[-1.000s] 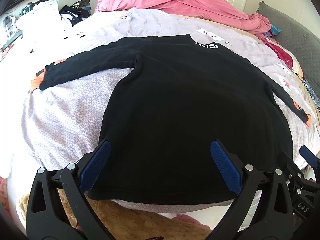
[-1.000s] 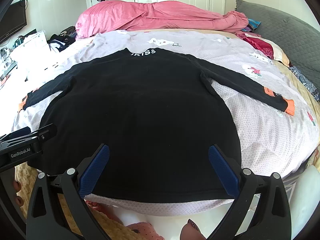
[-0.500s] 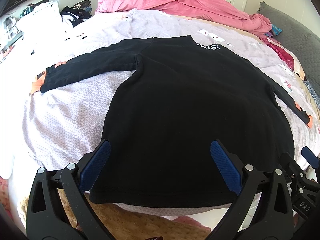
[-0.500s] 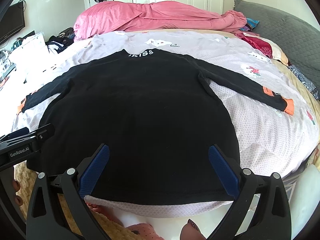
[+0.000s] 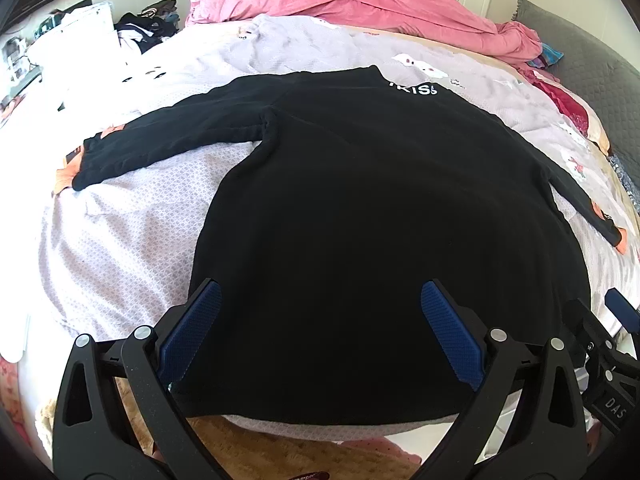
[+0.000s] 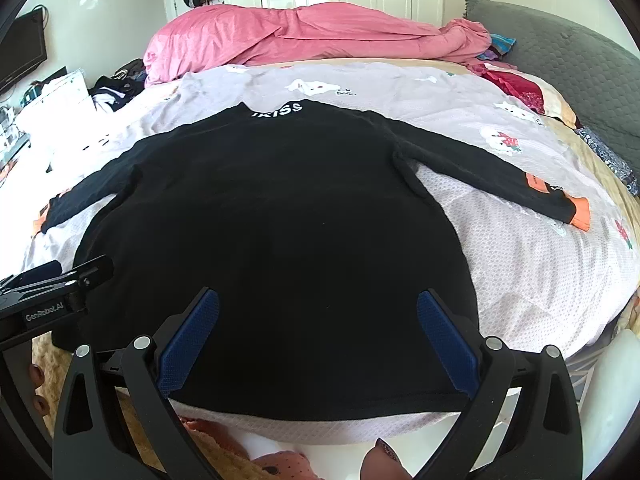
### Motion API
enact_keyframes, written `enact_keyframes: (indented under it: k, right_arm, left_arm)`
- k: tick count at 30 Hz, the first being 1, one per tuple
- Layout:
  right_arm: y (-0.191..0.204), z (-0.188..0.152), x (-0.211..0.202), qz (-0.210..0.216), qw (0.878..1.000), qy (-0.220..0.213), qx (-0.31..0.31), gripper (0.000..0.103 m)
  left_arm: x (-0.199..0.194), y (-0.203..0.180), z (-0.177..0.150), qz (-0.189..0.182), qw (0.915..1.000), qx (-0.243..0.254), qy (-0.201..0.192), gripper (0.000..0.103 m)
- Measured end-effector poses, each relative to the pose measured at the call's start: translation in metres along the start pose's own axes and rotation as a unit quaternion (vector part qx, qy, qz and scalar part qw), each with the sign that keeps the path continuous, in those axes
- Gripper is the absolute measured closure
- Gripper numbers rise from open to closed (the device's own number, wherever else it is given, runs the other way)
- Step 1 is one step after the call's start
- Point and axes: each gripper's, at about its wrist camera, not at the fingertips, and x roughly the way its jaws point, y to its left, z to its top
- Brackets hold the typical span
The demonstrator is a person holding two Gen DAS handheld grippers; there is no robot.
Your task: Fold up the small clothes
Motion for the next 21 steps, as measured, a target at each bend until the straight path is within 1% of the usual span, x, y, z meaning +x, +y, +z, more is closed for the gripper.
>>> enact_keyframes:
  k: [7, 13, 21]
  right_arm:
    - [-0.015, 0.007, 0.010, -0.001, 1.000, 0.002, 0.017, 0.004]
    - [-0.037, 0.016, 0.024, -0.006, 0.999, 0.010, 0.043, 0.004]
    - [-0.066, 0.030, 0.036, -0.029, 0.997, 0.010, 0.075, 0.004]
  left_arm:
    - [0.008, -0.006, 0.011, -0.001, 1.0000, -0.002, 0.006, 0.009]
    - [0.015, -0.017, 0.026, -0.006, 0.9999, 0.004, 0.008, 0.009]
    - [0.025, -0.020, 0.048, -0.016, 0.9998, 0.000, 0.009, 0.009]
